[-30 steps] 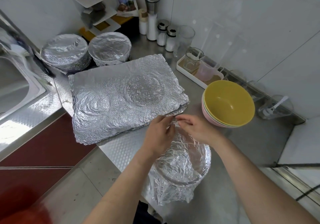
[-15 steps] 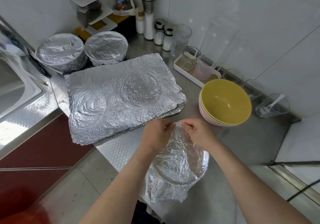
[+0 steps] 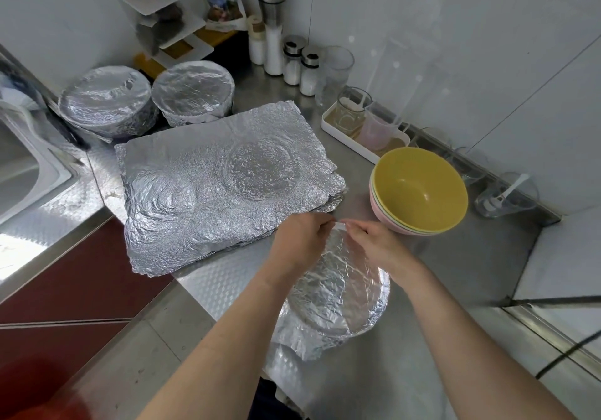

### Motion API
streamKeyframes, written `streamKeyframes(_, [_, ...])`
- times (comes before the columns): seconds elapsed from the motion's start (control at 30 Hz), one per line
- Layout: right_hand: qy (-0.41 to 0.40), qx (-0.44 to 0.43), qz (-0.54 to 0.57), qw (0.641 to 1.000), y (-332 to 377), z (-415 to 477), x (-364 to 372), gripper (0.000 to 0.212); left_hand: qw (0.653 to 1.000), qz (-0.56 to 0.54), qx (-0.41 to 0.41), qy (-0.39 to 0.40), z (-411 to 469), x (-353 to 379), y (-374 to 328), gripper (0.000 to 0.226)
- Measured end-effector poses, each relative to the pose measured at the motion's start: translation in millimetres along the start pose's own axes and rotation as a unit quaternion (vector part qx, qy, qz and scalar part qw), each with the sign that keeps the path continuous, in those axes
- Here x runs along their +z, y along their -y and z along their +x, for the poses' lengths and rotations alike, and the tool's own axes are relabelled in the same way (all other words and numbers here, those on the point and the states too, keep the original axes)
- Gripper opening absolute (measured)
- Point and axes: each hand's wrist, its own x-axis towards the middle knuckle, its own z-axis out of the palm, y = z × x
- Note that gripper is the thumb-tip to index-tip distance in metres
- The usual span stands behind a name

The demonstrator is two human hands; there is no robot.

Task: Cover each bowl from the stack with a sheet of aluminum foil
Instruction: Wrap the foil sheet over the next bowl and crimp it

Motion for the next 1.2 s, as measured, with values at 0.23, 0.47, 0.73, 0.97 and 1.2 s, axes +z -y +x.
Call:
streamKeyframes(0.23, [-0.042,-0.024,0.022,0.999,-3.5,-3.3,6.3,0.046,0.999,0.021,0.03,0.008,7.2,7.3,7.6,0.038])
streamKeyframes(0.47, [-0.173,0.005,0.067,0.983,-14.1,-10.4,12.8,0.043,0.994,0.019,0.092,-0.059,12.2,-5.2,2.7,0.02])
streamKeyframes(0.73, [-0.212,-0.009,0.083,0.974,-5.4,-23.1,6.3,0.03,0.998,-0.006,-0.005,-0.06,-22.6,5.3,15.6,0.042])
streamKeyframes(0.97, [-0.214,-0.032,0.032,0.976,-8.0,-17.2,12.4,0.039,0.996,-0.03,-0.038,-0.071,-24.4,9.5,15.6,0.042])
streamKeyframes(1.2, [-0.181,-0.037,-0.012,0.983,-10.4,-25.4,11.9,0.041,0.996,-0.027,-0.02,-0.085,-20.7,3.8,24.8,0.034])
